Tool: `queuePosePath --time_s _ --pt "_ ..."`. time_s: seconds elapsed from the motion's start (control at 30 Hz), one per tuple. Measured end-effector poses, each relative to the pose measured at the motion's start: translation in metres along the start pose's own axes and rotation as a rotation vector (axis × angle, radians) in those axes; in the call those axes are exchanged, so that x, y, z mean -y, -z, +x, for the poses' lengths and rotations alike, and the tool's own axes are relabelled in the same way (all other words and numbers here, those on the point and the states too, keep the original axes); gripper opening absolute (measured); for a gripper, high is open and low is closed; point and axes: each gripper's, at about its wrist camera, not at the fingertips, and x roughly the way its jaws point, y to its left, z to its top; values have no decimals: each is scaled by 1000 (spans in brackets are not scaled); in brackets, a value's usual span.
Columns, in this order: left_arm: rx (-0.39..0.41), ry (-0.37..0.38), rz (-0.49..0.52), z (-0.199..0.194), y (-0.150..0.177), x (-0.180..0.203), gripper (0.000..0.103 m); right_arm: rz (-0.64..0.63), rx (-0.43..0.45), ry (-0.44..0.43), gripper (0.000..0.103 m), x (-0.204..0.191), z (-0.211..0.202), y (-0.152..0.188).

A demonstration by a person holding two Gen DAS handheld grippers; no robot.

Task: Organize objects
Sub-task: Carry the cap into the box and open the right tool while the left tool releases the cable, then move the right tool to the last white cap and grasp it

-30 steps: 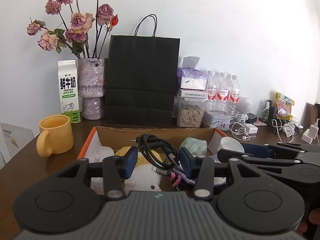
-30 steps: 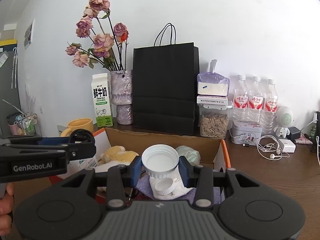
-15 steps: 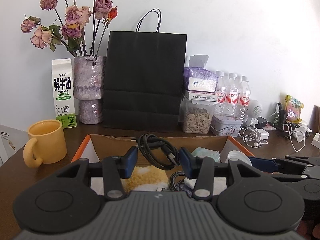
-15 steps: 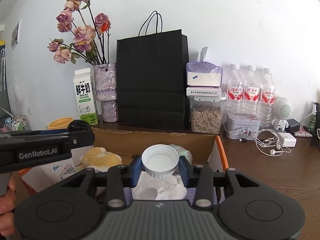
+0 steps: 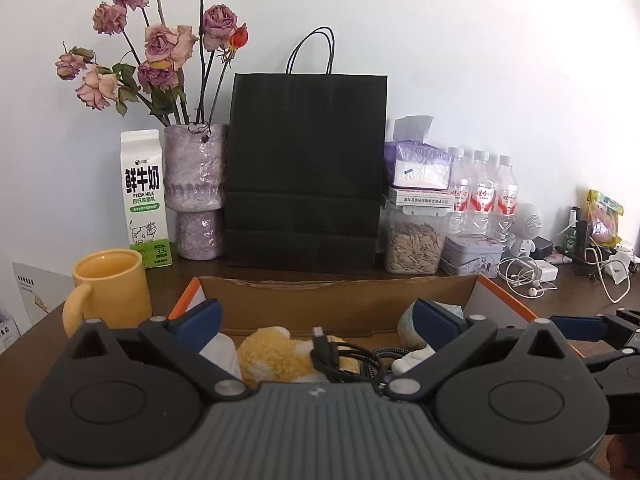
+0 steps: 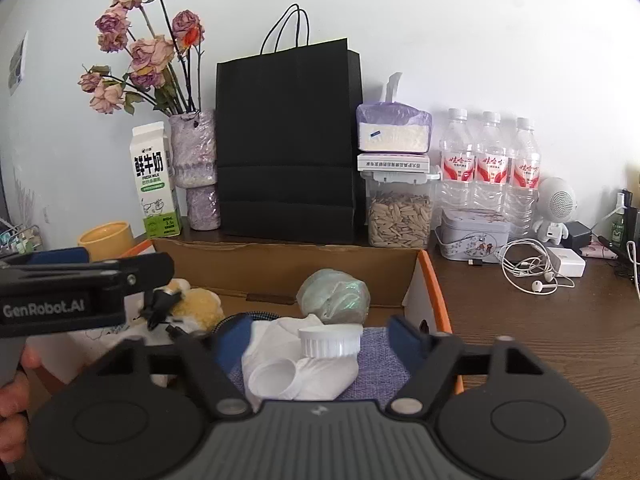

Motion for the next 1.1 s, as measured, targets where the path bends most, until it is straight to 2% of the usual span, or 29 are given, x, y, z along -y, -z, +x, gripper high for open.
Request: queuePosePath --time_s 0.13,0.47,0.8,1.1 --pt "2 4 -1 -1 0 2 103 -3 10 4 101 -1 -2 -1" --pt "33 2 -25 -7 0 0 103 -11 13 17 101 -4 -6 0" --pt "98 31 -39 -40 3 -7 103 -34 34 23 101 -10 -28 4" --pt "82 33 -33 -63 14 -13 103 -77 52 12 101 -25 -57 18"
